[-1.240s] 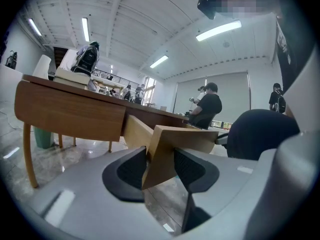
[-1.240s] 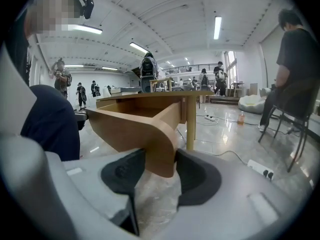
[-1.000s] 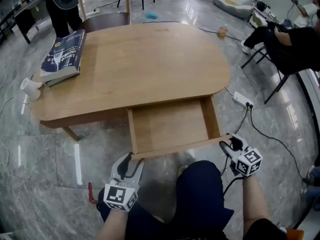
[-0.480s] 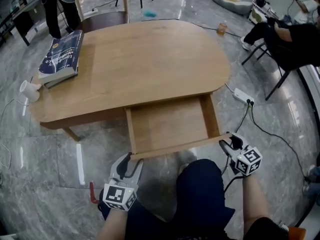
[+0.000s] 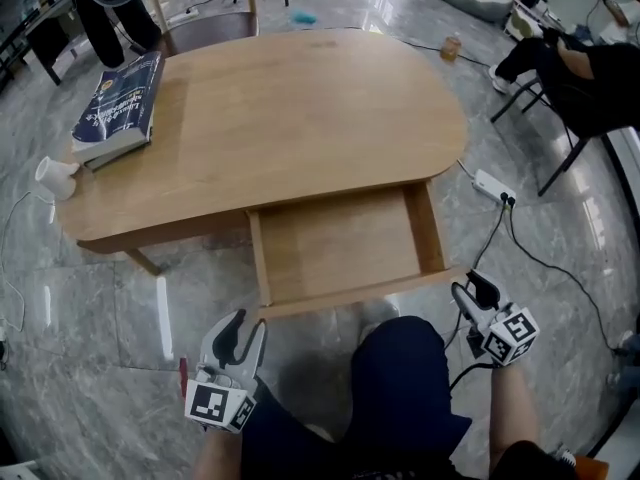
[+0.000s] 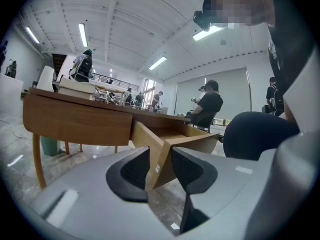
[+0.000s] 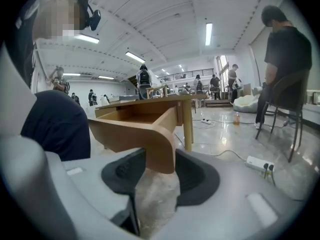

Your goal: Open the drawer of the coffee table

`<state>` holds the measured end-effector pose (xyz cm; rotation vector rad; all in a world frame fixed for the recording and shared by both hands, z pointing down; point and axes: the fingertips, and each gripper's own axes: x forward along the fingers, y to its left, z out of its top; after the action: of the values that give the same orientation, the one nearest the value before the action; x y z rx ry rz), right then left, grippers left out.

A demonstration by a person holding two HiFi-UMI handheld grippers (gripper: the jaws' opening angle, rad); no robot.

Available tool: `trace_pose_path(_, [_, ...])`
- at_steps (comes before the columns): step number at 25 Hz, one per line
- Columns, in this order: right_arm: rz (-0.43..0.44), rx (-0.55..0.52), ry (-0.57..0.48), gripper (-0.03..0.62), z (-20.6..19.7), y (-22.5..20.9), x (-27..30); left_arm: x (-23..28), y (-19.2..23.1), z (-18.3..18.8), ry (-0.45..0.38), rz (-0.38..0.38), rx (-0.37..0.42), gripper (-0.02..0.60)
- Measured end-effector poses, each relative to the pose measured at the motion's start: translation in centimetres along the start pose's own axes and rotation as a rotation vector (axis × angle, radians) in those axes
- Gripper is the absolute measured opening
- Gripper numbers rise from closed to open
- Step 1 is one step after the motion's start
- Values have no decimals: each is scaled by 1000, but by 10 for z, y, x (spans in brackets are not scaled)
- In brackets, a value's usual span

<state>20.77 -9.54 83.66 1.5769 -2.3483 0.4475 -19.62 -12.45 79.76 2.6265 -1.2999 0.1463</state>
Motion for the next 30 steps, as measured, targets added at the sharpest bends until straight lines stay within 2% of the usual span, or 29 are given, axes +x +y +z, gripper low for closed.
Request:
trace_pose_path(1, [3,23,-18,183,3,1,-6,-5,4,3,-5,17,9,139])
trace_pose_path(2, [7,43,-35,168,6,3,-12,-10,7,6,-8,36,14,82])
trace_pose_path(3, [10,57,-51,108,11,6,-18,-14,10,9,-14,50,15,25])
trace_pose_path(5, [26,54,-86,2,28,15,-24,-16,12,21,-37,59,21,8])
trace_pose_path(10, [144,-17,-155,0,94,45,-4,-5,5,48,-49,44,47,6])
trace_pose_path(15, [267,-88,-62,2,145,73,19,3,-6,93,17,67,6,6])
trace_pose_path(19, [385,-107,-2,2,214,108,11,-7,-28,156,83,80,-41,6])
trace_pose_path(24, [458,-121,27,2,320,147,-34,-17,-84,261,160,32,-60,6])
trace_pose_path(26, [490,-104,36,2,363,165,-55,-20,-109,310,171,3,-68,6])
trace_pose_path(30, [557,-59,48,2,448,198,-100,-27,-162,406,157,-65,-134,6])
